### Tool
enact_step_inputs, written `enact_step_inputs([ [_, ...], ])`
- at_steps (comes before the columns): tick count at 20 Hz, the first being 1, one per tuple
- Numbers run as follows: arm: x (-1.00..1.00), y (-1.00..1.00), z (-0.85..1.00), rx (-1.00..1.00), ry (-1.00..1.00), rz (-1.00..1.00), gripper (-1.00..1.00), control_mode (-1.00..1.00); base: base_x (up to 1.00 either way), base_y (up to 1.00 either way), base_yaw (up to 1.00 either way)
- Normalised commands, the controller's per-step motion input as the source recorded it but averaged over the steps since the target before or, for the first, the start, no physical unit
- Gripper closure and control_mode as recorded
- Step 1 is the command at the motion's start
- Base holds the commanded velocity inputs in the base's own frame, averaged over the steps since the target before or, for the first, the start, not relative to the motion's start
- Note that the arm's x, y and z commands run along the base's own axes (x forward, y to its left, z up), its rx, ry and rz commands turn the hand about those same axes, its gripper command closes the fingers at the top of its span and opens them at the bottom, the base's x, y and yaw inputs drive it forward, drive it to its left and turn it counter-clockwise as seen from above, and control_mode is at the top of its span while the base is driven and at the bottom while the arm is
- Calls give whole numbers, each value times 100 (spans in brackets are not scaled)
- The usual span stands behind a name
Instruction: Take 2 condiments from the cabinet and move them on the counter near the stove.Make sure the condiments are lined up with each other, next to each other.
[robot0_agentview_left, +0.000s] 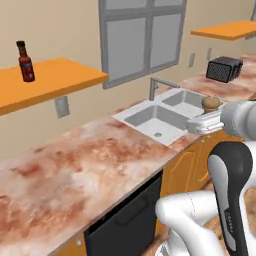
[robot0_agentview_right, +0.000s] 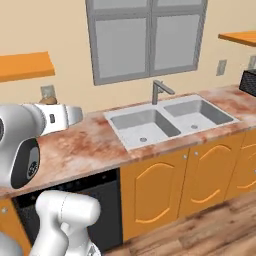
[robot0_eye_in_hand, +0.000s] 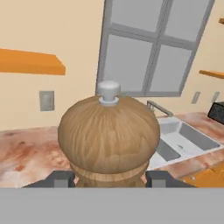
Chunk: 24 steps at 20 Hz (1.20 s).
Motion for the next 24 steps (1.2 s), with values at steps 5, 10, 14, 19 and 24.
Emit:
enact_step_inputs([
  [5, 0, 0, 0, 0, 0, 0, 100, 100, 0, -70, -79],
  [10, 0, 0, 0, 0, 0, 0, 100, 100, 3, -77, -76],
  [14, 0, 0, 0, 0, 0, 0, 100, 100, 8, -84, -69],
  [19, 0, 0, 0, 0, 0, 0, 100, 100, 20, -64, -59],
  [24, 0, 0, 0, 0, 0, 0, 100, 100, 41, -21, -33],
])
